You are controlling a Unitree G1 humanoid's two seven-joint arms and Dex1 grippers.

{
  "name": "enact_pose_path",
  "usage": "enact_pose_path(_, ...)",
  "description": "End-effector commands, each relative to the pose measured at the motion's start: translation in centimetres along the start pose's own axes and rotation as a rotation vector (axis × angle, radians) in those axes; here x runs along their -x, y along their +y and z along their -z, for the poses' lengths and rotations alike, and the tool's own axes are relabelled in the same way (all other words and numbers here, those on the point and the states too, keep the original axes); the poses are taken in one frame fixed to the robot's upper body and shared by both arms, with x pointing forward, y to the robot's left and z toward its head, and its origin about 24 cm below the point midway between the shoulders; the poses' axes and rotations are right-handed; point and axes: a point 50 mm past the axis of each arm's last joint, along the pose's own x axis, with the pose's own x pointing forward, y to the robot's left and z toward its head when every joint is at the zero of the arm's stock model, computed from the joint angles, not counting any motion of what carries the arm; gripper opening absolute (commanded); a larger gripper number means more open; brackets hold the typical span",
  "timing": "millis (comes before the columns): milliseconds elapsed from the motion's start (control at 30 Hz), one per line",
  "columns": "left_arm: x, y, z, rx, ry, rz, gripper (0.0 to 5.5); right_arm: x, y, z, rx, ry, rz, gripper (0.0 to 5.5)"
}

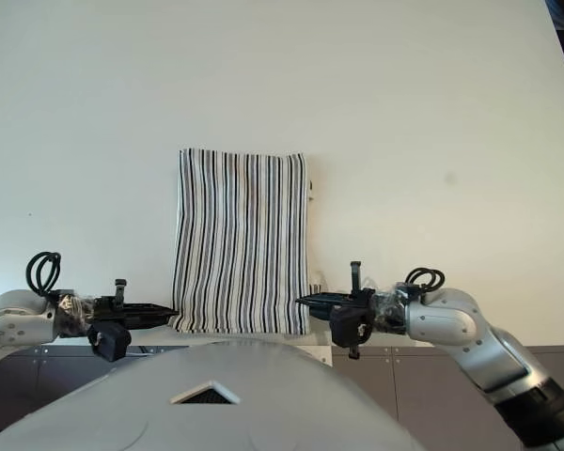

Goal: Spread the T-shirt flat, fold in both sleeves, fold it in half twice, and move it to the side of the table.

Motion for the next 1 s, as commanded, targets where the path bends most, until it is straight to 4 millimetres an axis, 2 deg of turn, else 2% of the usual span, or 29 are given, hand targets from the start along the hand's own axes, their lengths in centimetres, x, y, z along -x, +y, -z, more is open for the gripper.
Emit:
enact_pose_path(33, 0.6, 3.3, -2.0, 0.201, -0.058, -0.161, 0.1, 1.1, -2.5, -1.3, -0.134, -0.041, 0.131, 0.11)
enact_pose_path(200, 0.3, 10.9, -1.3, 0.374, -0.107, -0.452, 0.1, 1.2, -7.5, 0.4, -0.356, -0.018, 0.37, 0.11)
enact_pose_path(300, -0.4, 13.2, 0.8, 0.426, -0.055, -0.527, 0.1, -0.3, -10.7, 2.1, -0.404, -0.002, 0.492, 0.11)
enact_pose_path(367, -0.7, 13.8, 2.0, 0.449, -0.027, -0.553, 0.1, -1.3, -12.4, 3.0, -0.419, 0.013, 0.555, 0.11)
enact_pose_path(467, -0.7, 14.0, 3.1, 0.478, -0.007, -0.586, 0.1, -2.4, -13.7, 3.7, -0.425, 0.005, 0.607, 0.11)
enact_pose_path(700, -0.7, 15.5, 2.8, 0.538, -0.112, -0.668, 0.1, -3.8, -15.9, 3.0, -0.393, -0.036, 0.609, 0.11)
enact_pose_path(833, -0.8, 15.9, 3.8, 0.555, -0.071, -0.71, 0.1, -4.9, -16.8, 3.9, -0.35, 0.021, 0.608, 0.11)
enact_pose_path(867, -0.9, 15.9, 4.1, 0.564, -0.054, -0.713, 0.35, -5.2, -17.1, 4.2, -0.348, 0.031, 0.621, 0.44)
enact_pose_path(900, -1.1, 15.7, 4.5, 0.569, -0.034, -0.714, 0.39, -5.5, -17.4, 4.5, -0.35, 0.036, 0.627, 0.49)
enact_pose_path(1000, -1.5, 15.7, 5.7, 0.582, 0.022, -0.738, 0.99, -6.1, -18.0, 5.1, -0.378, 0.032, 0.657, 1.2)
